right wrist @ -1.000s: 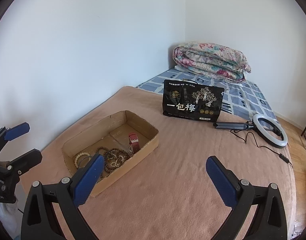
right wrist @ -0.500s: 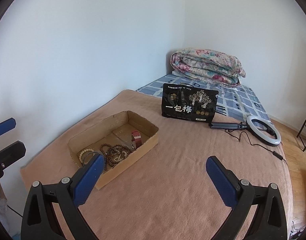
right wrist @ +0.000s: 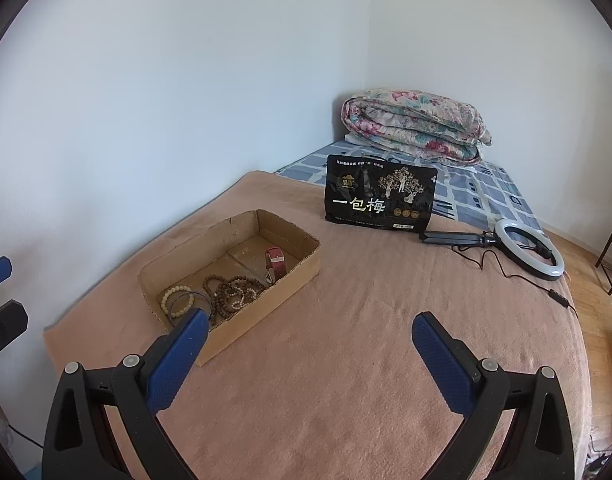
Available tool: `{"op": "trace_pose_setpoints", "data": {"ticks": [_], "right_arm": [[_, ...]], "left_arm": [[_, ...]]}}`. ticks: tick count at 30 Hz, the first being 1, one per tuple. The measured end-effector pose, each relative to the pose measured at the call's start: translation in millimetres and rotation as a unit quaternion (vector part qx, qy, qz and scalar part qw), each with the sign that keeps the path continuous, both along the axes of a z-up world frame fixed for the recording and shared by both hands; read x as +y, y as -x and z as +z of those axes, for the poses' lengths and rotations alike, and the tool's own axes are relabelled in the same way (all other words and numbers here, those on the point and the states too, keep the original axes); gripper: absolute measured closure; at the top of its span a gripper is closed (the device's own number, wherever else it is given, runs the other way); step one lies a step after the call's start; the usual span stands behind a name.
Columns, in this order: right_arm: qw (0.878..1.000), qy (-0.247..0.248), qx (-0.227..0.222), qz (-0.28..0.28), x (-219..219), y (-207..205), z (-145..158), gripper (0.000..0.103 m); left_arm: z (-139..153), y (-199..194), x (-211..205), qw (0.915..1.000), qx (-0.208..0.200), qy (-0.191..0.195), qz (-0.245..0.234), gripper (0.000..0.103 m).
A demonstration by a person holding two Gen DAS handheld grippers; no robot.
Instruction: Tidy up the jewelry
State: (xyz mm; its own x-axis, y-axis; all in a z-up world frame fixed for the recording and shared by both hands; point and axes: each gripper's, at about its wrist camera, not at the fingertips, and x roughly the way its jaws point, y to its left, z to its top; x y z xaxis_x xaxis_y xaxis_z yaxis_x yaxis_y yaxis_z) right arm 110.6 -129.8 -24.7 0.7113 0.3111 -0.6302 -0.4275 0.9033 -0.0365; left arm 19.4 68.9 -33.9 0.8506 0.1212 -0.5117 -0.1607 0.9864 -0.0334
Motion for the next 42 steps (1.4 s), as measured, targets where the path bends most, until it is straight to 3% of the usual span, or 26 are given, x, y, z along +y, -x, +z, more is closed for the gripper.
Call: {"op": "trace_pose_setpoints", "data": {"ticks": [11,42], "right_arm": [[1.000,0.020,-0.008,0.015,9.5,6.8,-3.1,0.000],[1.000,0.021,-0.001,0.018,11.5,5.2,-6.3,0.000]], "left_arm": [[-11.0,-2.1,-3.6,0.9998,0.015,-0.011,0.003,0.000],[-4.6,0.3,-0.8,0.9994,-0.003,-0.026,0.021,0.000]]}}
